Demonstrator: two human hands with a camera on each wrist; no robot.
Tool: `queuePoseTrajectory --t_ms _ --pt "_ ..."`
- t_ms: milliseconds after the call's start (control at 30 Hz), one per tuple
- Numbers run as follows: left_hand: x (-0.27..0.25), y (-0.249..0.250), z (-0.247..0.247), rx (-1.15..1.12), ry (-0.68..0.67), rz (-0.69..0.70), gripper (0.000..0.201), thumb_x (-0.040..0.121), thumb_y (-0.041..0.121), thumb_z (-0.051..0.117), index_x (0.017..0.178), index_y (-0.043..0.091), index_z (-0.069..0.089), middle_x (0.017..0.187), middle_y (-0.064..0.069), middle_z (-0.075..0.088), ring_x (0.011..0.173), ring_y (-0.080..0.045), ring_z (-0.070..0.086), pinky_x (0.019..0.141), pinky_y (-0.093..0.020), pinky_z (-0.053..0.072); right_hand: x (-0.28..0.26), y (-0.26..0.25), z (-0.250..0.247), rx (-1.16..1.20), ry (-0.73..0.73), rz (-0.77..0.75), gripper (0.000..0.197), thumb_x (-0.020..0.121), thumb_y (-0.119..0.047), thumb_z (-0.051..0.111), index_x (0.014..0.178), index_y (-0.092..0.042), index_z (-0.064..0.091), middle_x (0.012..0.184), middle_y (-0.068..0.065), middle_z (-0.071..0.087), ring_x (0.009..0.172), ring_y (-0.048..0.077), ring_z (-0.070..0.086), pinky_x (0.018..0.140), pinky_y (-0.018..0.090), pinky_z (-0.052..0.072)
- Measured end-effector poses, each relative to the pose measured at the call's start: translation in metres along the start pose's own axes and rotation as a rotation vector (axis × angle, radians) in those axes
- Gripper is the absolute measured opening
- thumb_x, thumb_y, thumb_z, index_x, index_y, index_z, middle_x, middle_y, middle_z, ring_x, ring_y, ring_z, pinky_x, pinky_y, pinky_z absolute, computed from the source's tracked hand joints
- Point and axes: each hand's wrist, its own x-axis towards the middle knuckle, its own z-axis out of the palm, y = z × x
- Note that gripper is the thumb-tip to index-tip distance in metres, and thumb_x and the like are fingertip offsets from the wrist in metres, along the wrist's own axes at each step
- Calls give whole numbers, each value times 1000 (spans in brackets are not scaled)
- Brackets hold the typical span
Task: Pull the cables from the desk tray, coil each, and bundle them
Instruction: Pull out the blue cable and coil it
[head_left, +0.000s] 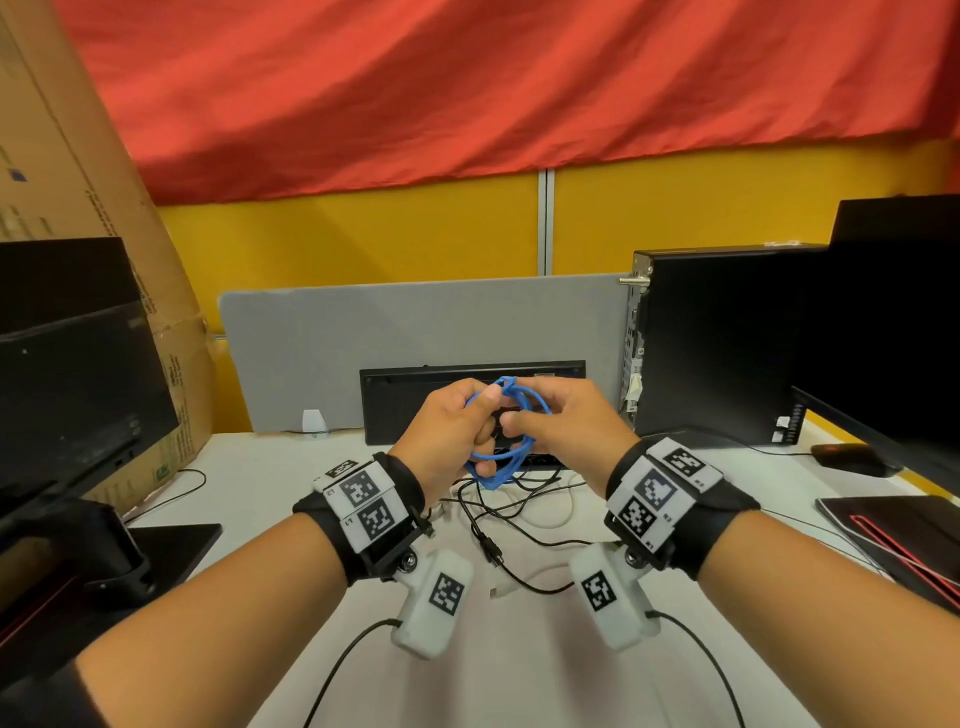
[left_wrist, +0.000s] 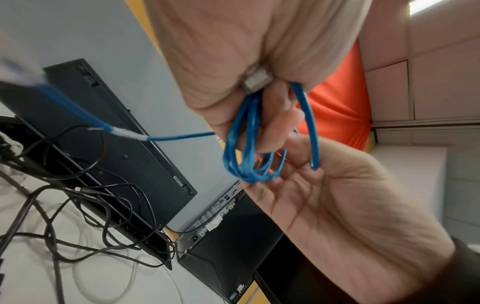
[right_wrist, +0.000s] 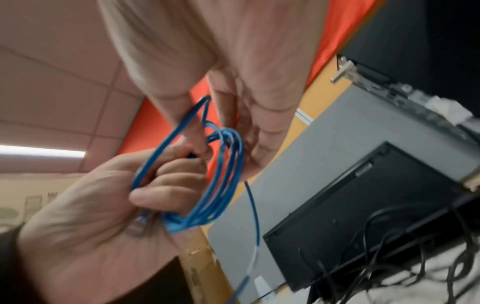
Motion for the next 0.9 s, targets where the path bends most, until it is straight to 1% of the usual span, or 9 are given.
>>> queuePoseTrajectory --t_ms 133,233,333,400,500,600,733,800,900 --pt "1 0 -1 17 -30 0 24 104 21 41 88 11 56 53 4 39 46 -11 37 49 -24 42 1 4 1 -53 128 64 26 84 7 64 88 -18 72 91 16 71 80 30 68 81 49 58" --pt "2 -1 -6 25 -47 -42 23 103 15 42 88 9 59 59 0 43 52 -13 47 58 -26 50 2 4 -1 -192 137 38 19 86 1 65 84 -16 72 77 5 67 69 19 65 71 37 60" --pt "2 1 -13 52 -90 -105 25 100 6 45 83 7 63 68 -6 53 64 -16 58 71 -30 55 2 3 -3 -357 126 18 17 87 -3 64 81 -17 70 72 0 64 65 13 62 57 22 51" --pt "3 3 -15 16 -132 -160 26 99 2 44 81 6 62 72 -8 56 68 -19 60 74 -32 57 1 4 -3 -436 103 11 22 86 -1 64 73 -18 67 68 -2 61 61 11 58 54 19 46" --pt "2 6 -12 -168 -181 -228 26 101 6 40 84 2 60 64 -4 48 55 -14 46 64 -31 53 1 6 -4 -472 131 -9 27 83 0 64 63 -17 61 61 -4 56 55 8 53 51 18 42" --pt "3 6 -8 -272 -162 -281 27 98 17 41 78 7 56 58 3 35 47 -8 27 47 -22 33 2 6 -2 -444 132 -61 25 81 -5 71 63 -18 61 62 -6 58 54 5 55 52 17 44" --pt "6 5 -7 -239 -157 -239 36 94 39 49 70 12 51 54 5 33 45 -8 19 42 -21 22 2 3 -1 -423 121 -176 13 75 -15 81 73 -15 68 72 -2 66 66 14 64 62 29 56" --pt "9 5 -7 -201 -129 -221 44 90 51 57 66 15 51 57 2 29 47 -10 17 41 -21 22 2 2 -3 -403 138 -217 20 68 -21 86 78 -18 69 76 -2 68 70 17 65 67 32 58" --pt "10 6 -7 -188 -103 -209 42 89 50 61 67 15 52 58 -1 35 46 -10 19 39 -20 24 0 3 -7 -405 134 -312 42 65 -27 88 98 -30 61 87 -9 62 70 14 59 64 28 56"
